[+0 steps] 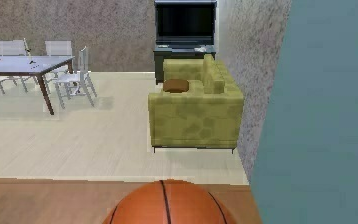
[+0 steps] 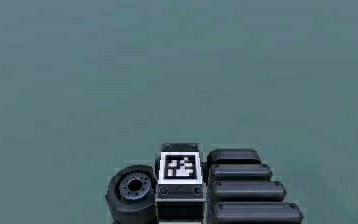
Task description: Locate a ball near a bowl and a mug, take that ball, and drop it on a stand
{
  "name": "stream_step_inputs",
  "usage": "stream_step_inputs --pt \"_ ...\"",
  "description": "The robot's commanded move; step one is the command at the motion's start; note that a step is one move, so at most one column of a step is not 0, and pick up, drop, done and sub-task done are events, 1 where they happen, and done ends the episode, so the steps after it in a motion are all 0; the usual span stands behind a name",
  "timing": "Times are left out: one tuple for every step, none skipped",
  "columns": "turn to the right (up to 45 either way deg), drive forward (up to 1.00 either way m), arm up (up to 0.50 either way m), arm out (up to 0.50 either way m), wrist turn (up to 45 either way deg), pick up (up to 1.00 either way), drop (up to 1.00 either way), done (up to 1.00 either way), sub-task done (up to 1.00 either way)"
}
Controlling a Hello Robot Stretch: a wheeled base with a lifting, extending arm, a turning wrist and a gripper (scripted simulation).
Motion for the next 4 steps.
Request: stream_step_inputs --pt "-3.0 0.00 0.00 0.00 0.0 0.00 0.00 0.00 0.00" --pt "0.0 0.40 0.00 0.00 0.0 0.00 0.00 0.00 0.00" --pt "0.0 0.10 0.00 0.00 0.0 0.00 0.00 0.00 0.00" --pt "-24.0 0.00 0.00 0.00 0.0 0.00 0.00 0.00 0.00"
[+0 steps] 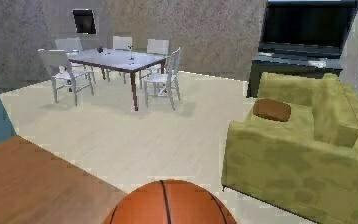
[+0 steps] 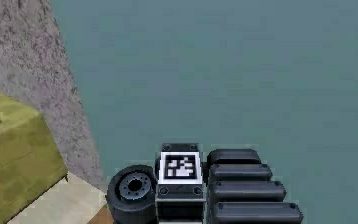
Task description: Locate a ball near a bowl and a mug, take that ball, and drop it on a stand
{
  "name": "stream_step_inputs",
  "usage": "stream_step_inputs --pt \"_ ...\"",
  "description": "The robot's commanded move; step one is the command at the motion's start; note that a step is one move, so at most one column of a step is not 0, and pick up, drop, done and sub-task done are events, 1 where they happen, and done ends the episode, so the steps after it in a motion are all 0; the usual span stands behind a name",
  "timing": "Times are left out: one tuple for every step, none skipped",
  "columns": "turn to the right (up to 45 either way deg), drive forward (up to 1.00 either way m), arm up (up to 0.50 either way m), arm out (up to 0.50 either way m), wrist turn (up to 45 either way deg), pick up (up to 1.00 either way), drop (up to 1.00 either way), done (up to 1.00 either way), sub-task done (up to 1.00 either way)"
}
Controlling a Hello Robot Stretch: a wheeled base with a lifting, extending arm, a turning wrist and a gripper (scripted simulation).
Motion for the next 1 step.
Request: stream_step_inputs --pt "0.0 1.00 0.00 0.00 0.0 0.00 0.00 0.00 0.00"
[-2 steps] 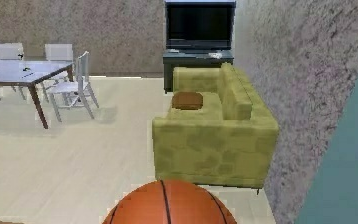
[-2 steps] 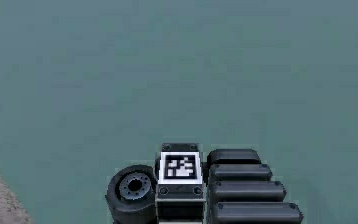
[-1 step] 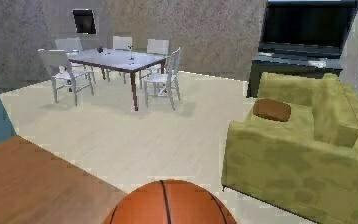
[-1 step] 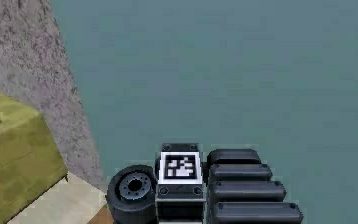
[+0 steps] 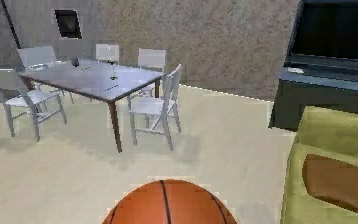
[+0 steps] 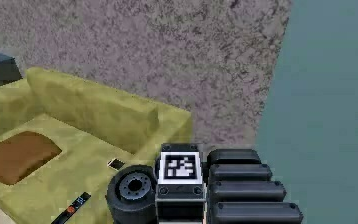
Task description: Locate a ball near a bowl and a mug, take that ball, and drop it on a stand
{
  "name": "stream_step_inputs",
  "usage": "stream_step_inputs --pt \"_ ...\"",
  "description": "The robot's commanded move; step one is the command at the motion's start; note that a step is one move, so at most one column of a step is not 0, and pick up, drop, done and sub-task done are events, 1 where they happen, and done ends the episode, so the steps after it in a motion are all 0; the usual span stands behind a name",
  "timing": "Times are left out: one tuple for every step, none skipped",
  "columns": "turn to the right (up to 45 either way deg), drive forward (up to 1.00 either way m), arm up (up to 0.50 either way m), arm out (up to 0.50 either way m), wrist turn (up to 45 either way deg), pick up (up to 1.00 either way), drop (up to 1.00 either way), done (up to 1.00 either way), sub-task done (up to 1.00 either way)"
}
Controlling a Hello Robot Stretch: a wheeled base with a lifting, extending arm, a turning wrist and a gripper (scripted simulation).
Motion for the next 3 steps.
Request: stream_step_inputs --pt "-27.0 0.00 0.00 0.00 0.0 0.00 0.00 0.00 0.00" --pt "0.0 0.05 0.00 0.00 0.0 0.00 0.00 0.00 0.00" --pt "45.0 0.00 0.00 0.00 0.0 0.00 0.00 0.00 0.00"
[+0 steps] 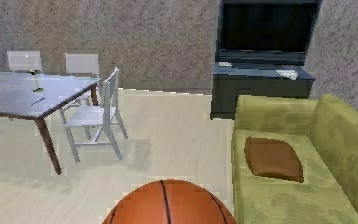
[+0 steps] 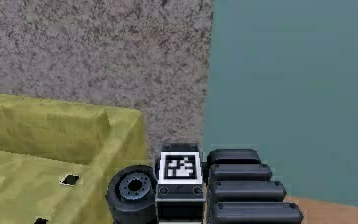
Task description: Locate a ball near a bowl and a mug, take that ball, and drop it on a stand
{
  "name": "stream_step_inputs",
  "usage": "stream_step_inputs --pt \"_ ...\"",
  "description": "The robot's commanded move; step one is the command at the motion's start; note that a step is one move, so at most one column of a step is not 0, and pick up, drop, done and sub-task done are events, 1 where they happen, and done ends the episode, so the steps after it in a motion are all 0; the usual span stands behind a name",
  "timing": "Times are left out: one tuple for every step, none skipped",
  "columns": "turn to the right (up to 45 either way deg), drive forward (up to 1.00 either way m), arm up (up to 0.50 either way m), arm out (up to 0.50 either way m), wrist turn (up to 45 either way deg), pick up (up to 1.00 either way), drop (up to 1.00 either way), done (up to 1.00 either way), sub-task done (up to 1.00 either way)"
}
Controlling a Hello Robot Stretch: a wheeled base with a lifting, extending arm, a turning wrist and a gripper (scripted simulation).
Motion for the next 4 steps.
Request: stream_step_inputs --pt "9.0 0.00 0.00 0.00 0.0 0.00 0.00 0.00 0.00" --pt "0.0 1.00 0.00 0.00 0.0 0.00 0.00 0.00 0.00" --pt "3.0 0.00 0.00 0.00 0.0 0.00 0.00 0.00 0.00" --pt "0.0 1.00 0.00 0.00 0.0 0.00 0.00 0.00 0.00"
